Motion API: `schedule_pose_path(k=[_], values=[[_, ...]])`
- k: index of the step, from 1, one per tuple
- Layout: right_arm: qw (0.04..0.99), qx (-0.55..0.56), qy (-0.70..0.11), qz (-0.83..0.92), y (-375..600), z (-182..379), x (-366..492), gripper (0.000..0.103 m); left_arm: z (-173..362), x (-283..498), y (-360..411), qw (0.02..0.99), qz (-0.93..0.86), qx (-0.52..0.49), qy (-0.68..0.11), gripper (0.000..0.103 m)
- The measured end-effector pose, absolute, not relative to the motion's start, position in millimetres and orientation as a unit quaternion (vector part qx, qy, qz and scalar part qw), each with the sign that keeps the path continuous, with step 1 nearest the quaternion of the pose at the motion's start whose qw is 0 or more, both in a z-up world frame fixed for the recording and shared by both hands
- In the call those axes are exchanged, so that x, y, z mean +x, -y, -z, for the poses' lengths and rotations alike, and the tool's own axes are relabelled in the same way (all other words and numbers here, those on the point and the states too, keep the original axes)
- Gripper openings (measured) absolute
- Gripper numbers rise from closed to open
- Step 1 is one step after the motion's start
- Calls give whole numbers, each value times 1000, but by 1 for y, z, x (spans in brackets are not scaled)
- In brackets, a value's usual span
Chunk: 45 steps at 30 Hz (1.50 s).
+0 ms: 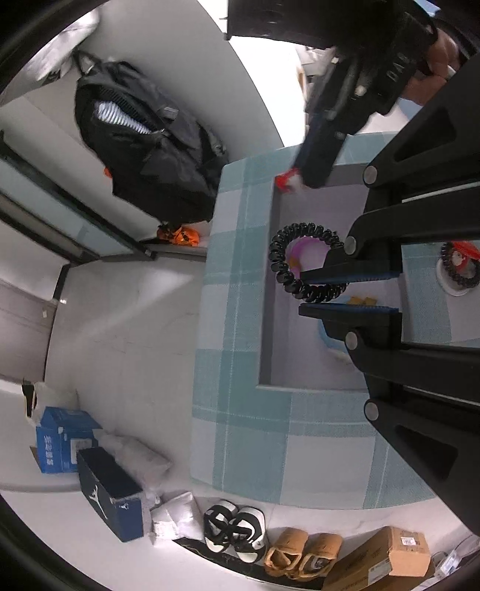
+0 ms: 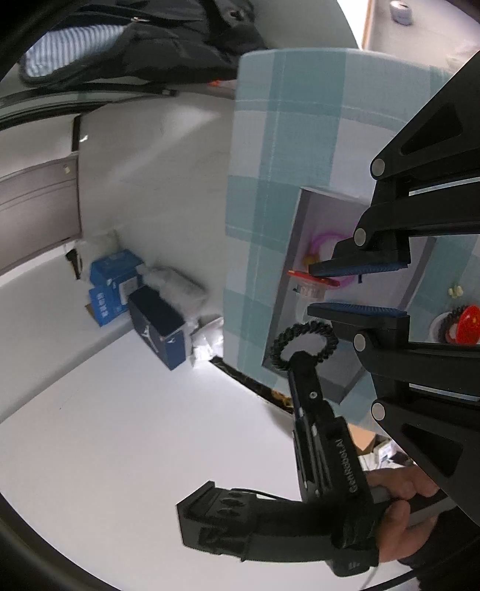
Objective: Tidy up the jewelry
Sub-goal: 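Lower the black bead bracelet into the grey box and open the left gripper, then move both tools back over the red badge and charms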
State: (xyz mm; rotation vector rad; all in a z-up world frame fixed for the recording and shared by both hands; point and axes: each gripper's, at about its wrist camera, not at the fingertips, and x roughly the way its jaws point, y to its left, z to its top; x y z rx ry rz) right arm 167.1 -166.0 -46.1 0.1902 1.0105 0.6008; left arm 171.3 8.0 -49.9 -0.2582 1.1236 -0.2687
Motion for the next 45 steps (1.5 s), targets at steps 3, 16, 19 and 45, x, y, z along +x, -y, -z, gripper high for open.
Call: schedule_pose_path(k=[3, 16, 19, 45], values=[[823, 92, -483, -285, 161, 51, 168, 13, 51, 175, -10, 829, 128, -128, -529, 6], [830, 70, -477, -279, 151, 53, 169, 16, 40, 170, -8, 849, 107, -91, -509, 8], [835, 67, -470, -277, 150, 51, 168, 35, 47, 174, -9, 833, 120, -103, -530, 28], [884, 79, -383, -255, 183, 3, 108, 99, 26, 96, -2, 875, 58, -42, -479, 48]])
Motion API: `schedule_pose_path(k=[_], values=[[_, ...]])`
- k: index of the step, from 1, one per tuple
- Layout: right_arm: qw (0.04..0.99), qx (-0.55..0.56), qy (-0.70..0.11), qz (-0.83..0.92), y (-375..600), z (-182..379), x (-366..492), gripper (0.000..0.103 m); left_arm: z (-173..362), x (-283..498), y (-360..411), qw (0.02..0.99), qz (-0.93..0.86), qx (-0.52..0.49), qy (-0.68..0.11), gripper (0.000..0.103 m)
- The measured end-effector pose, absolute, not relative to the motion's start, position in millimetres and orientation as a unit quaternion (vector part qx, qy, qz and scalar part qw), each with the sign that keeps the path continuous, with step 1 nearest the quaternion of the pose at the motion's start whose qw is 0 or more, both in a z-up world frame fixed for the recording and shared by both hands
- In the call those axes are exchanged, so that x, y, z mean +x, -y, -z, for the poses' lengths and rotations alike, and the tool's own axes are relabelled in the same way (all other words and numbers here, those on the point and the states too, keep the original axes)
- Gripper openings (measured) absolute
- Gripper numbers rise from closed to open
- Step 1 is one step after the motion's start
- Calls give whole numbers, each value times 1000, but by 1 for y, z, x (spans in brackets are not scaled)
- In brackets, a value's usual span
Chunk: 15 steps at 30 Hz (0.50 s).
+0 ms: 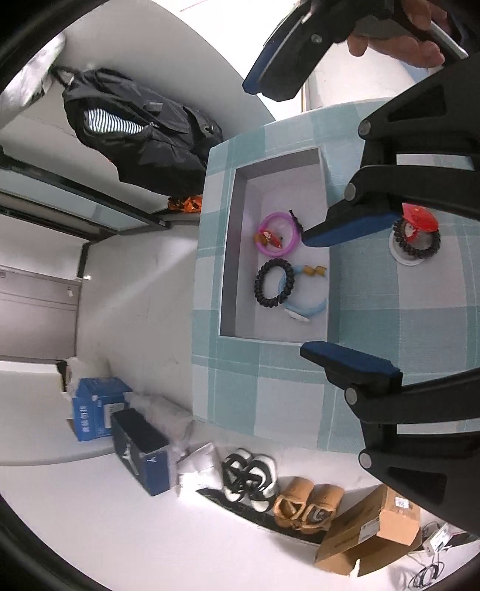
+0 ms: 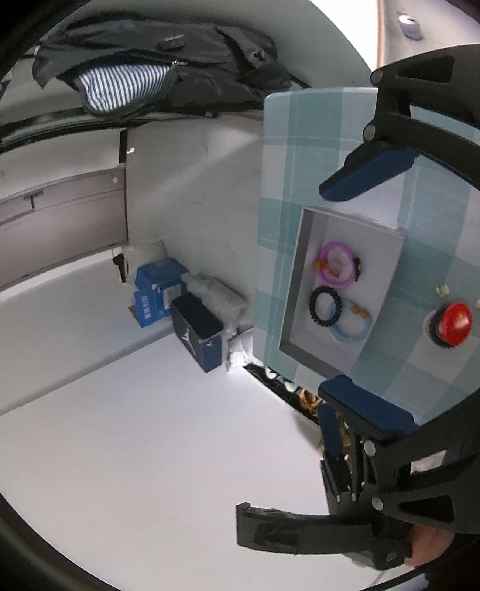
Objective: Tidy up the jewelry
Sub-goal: 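Move both tools back over the red badge and charms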
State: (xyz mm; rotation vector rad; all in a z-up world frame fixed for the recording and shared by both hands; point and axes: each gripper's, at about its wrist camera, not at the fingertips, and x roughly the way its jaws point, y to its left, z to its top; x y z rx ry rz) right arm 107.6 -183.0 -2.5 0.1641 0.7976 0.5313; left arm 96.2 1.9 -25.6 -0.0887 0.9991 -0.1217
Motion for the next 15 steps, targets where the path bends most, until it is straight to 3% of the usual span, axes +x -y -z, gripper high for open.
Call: schedule_pose_path(k=[9, 11, 15], values=[[882, 70, -385, -263, 183, 4, 76, 99, 24, 62, -8, 883, 35, -42, -467, 49], [876, 76, -391, -271, 188, 7, 72, 99, 27, 49, -7, 882, 35, -48, -467, 69], [869, 64, -409, -270, 194, 19, 65, 98, 39, 13, 1, 879, 38, -59, -471, 74]])
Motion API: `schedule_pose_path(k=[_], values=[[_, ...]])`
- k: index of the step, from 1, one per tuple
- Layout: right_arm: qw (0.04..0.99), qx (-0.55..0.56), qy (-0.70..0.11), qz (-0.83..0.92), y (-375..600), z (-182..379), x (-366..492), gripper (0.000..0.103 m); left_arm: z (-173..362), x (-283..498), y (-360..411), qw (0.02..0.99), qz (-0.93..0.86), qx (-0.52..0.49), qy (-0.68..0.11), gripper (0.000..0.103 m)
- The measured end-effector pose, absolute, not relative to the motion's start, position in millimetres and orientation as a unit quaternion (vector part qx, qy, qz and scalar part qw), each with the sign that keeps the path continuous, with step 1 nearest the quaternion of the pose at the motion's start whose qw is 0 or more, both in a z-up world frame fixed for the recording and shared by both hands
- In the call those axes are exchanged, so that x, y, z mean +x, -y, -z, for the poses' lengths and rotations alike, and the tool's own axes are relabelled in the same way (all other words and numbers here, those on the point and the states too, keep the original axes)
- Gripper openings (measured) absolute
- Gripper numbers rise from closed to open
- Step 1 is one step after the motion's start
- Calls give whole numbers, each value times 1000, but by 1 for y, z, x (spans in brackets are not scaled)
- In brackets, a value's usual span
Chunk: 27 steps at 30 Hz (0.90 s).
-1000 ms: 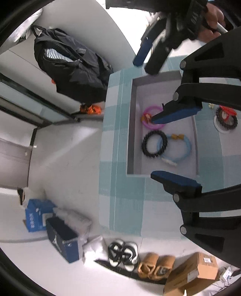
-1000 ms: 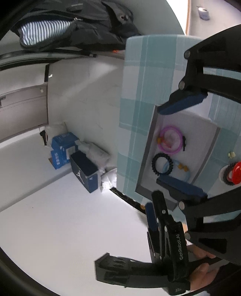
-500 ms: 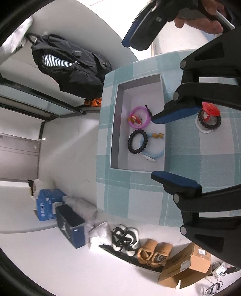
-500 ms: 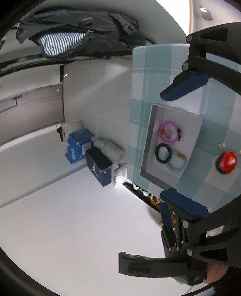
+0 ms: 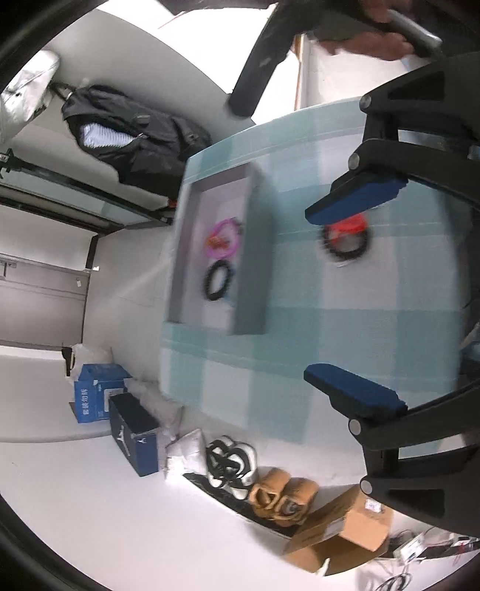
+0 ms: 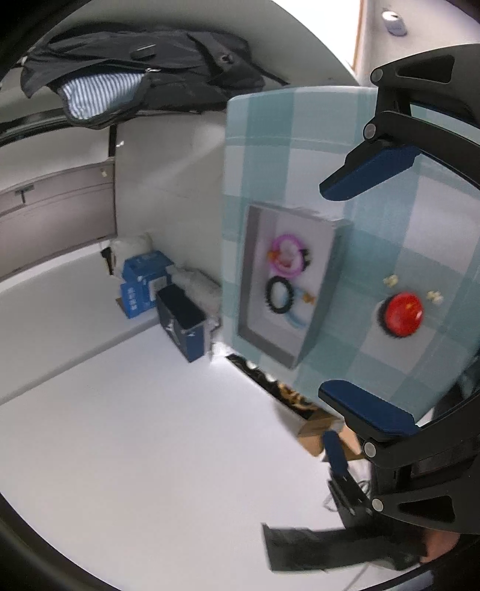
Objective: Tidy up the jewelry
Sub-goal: 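Move both tools back over the red badge and charms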
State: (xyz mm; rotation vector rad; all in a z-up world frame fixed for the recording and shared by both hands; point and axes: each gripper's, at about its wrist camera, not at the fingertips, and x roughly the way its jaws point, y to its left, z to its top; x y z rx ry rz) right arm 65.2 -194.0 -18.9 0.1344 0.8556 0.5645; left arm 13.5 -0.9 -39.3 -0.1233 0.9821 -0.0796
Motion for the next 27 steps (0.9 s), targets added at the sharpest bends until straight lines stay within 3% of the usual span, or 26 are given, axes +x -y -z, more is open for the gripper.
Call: schedule_pose_path(k=[7, 9, 14, 18, 25, 27], values=[[849, -4, -455, -269, 183, 52, 59, 96, 65, -9, 29, 855, 79, -59, -508, 74], [836, -25, -472, -278, 177, 65, 58, 90, 74, -10, 38, 848, 91, -59, -519, 74], [807, -82, -515, -279, 161, 99, 60, 65, 95, 0, 52, 831, 98, -55, -545, 74], [798, -112, -517, -290, 152, 109, 59, 60, 99, 5, 50, 828, 97, -52, -549, 74], [784, -133, -524, -304, 142, 118, 64, 31, 108, 8, 38, 817, 91, -71, -565, 74], [782, -126, -528, -307, 142, 118, 68, 28, 109, 8, 35, 816, 91, -72, -566, 74]])
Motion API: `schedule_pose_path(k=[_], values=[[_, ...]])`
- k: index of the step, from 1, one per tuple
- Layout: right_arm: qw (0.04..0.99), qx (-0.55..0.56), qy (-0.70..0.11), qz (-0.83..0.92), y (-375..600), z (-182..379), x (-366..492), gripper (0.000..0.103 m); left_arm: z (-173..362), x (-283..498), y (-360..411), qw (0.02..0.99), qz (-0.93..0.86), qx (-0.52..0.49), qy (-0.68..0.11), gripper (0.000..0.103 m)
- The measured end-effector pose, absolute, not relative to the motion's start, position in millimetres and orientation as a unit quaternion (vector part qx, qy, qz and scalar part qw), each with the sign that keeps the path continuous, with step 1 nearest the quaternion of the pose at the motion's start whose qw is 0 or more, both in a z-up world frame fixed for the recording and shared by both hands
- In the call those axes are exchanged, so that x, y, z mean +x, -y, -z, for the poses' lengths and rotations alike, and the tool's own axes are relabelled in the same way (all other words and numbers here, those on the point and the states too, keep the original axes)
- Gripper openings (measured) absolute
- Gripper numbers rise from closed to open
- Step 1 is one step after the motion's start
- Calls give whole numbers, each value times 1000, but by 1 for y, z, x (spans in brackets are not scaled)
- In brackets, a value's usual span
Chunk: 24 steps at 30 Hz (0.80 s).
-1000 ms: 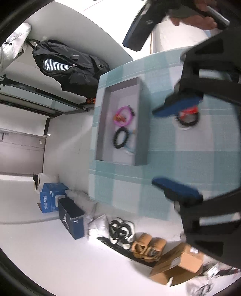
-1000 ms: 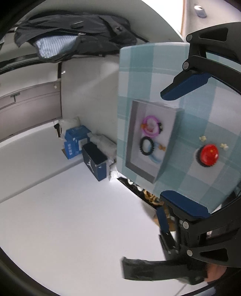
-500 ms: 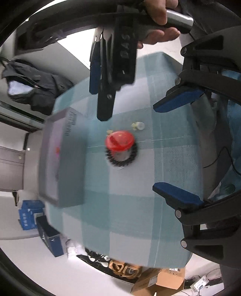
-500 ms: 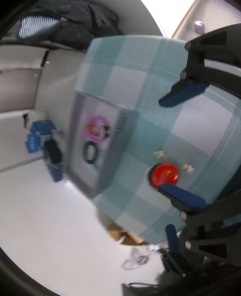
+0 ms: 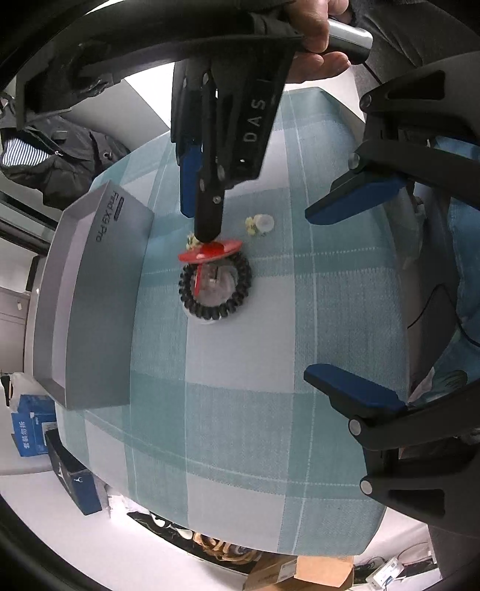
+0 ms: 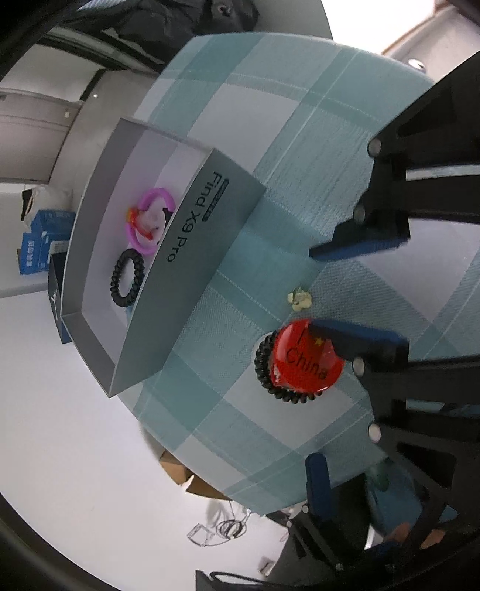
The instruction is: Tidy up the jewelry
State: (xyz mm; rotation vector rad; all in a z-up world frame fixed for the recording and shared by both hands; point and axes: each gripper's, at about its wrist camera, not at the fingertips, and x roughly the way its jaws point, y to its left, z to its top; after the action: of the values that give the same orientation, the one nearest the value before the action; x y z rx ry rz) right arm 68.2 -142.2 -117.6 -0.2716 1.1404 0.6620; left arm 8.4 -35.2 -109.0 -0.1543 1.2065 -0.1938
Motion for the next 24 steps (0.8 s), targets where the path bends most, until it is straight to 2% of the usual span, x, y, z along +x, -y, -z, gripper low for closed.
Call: schedule_pose_path(k=[12, 13, 15, 24], values=[[785, -184, -505, -307, 116, 120, 61, 22, 113, 5, 39, 814, 102, -69, -567, 74], [786, -194, -502, -305, 113, 120, 60, 21, 113, 4, 40, 815, 102, -67, -566, 74], [784, -199, -500, -308, 111, 120, 58, 11, 113, 4, 41, 818, 96, -60, -564, 74], [794, -187, -495, -298, 113, 112, 55, 11, 112, 3, 49, 813, 120, -83, -563, 74]])
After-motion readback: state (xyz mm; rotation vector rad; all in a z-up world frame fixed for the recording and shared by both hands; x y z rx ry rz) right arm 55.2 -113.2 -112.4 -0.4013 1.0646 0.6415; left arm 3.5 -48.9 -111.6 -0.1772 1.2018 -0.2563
